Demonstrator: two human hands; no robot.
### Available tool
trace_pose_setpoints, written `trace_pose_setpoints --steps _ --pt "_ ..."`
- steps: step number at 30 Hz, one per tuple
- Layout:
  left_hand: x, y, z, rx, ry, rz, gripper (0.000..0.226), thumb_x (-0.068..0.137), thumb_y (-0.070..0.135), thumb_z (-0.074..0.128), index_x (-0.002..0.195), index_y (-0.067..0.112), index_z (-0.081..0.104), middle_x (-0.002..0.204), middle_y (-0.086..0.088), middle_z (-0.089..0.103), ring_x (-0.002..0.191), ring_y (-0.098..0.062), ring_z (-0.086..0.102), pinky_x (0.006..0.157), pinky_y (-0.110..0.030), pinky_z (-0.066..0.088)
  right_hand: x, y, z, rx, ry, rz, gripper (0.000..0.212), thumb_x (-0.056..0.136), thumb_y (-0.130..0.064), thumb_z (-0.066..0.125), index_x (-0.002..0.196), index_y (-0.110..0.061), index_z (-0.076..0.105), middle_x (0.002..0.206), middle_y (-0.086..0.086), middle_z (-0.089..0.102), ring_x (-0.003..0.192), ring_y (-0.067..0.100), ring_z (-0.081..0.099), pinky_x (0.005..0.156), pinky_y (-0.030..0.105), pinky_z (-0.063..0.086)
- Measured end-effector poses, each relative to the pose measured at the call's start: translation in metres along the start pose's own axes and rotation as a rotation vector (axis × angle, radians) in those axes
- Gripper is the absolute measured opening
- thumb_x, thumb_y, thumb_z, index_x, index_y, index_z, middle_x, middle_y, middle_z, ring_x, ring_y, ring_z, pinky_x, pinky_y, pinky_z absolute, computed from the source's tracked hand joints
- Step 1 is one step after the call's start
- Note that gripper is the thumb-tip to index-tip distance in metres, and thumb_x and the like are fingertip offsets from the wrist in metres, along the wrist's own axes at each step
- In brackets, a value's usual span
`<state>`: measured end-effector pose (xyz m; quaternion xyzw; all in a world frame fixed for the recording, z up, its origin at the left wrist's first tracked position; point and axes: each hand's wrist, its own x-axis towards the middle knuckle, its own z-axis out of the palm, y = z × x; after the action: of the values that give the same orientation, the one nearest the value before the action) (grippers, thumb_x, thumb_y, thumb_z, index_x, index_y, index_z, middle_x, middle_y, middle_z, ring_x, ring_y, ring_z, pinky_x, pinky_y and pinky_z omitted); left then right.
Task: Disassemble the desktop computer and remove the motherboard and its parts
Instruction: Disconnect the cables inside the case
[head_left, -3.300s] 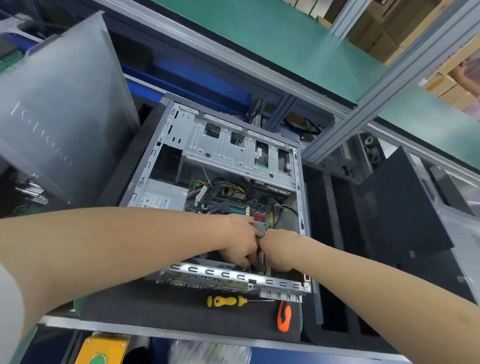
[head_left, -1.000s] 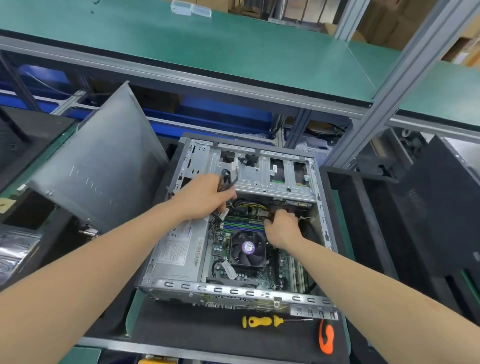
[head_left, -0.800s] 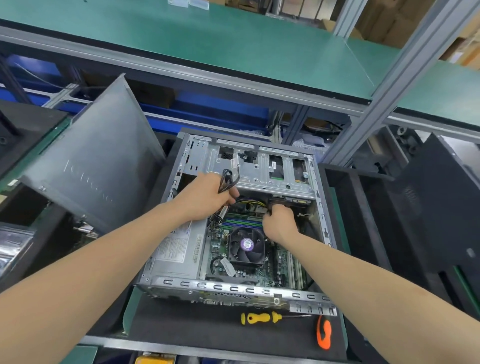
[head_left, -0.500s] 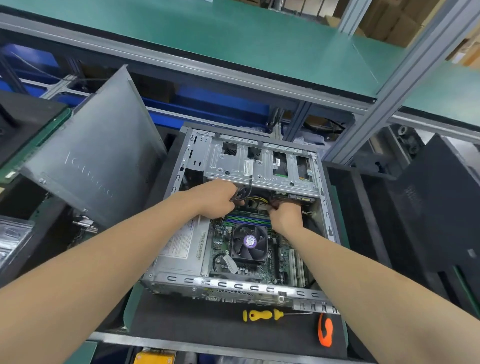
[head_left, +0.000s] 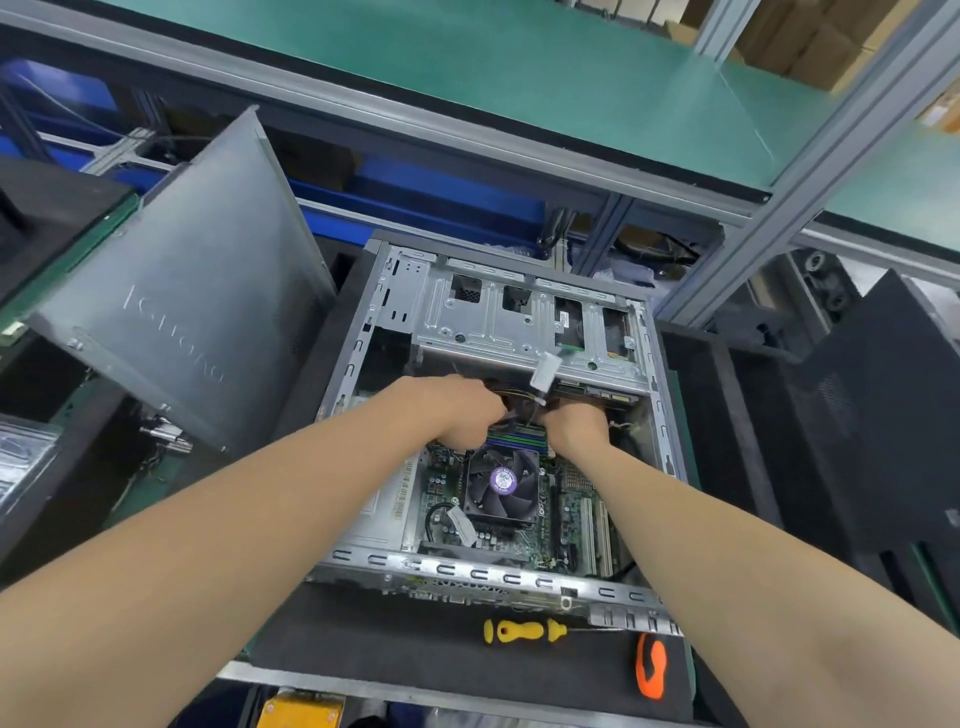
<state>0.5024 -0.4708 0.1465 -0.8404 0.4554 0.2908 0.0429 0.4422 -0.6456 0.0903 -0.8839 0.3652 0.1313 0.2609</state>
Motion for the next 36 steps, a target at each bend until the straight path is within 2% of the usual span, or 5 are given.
trace_pose_setpoints --steps 3,6,11,21,36 --pt "0.004 0.001 0.004 0.079 -0.070 -0.012 0.053 0.097 0.003 0.040 0.149 0.015 0.045 0.129 -0.015 0.062 0.109 -0.033 0.063 0.095 -0.046 0.054 0.004 0.000 0.003 -0.123 0.026 -0.047 0.056 0.103 -0.003 0.037 0.152 -0.029 0.045 0.135 0.009 0.059 0.120 0.031 0.060 0.075 0.031 0.043" --pt "0.004 0.001 0.004 0.101 -0.091 -0.006 0.074 0.097 0.001 0.039 0.164 0.025 0.020 0.127 -0.012 0.058 0.076 -0.019 0.053 0.061 -0.029 0.044 0.007 0.001 0.008 -0.156 0.038 -0.082 0.054 0.104 -0.003 0.036 0.153 -0.024 0.044 0.138 0.011 0.057 0.123 0.032 0.059 0.081 0.032 0.048" --pt "0.001 0.004 0.004 0.151 -0.101 -0.005 0.081 0.099 -0.001 0.037 0.166 0.030 0.003 0.138 -0.013 0.056 0.096 -0.029 0.059 0.050 -0.026 0.032 0.010 0.008 0.009 -0.146 0.047 -0.129 0.033 0.104 -0.017 0.044 0.124 -0.008 0.068 0.123 0.017 0.068 0.110 0.034 0.062 0.083 0.031 0.045" --pt "-0.003 0.008 0.002 0.177 -0.094 0.008 0.078 0.101 0.001 0.037 0.166 0.026 0.002 0.155 -0.014 0.045 0.134 -0.033 0.050 0.082 -0.033 0.041 0.009 0.012 0.011 -0.093 0.079 -0.134 0.031 0.104 -0.017 0.048 0.129 -0.010 0.066 0.121 0.020 0.067 0.085 0.027 0.047 0.072 0.028 0.038" --pt "0.002 0.008 0.005 0.240 -0.090 0.014 0.076 0.102 0.002 0.038 0.166 0.022 0.003 0.157 -0.013 0.043 0.134 -0.033 0.049 0.080 -0.032 0.035 0.015 0.016 0.020 -0.069 0.130 -0.194 0.026 0.104 -0.017 0.052 0.123 -0.010 0.068 0.114 0.017 0.068 0.083 0.026 0.049 0.074 0.030 0.040"
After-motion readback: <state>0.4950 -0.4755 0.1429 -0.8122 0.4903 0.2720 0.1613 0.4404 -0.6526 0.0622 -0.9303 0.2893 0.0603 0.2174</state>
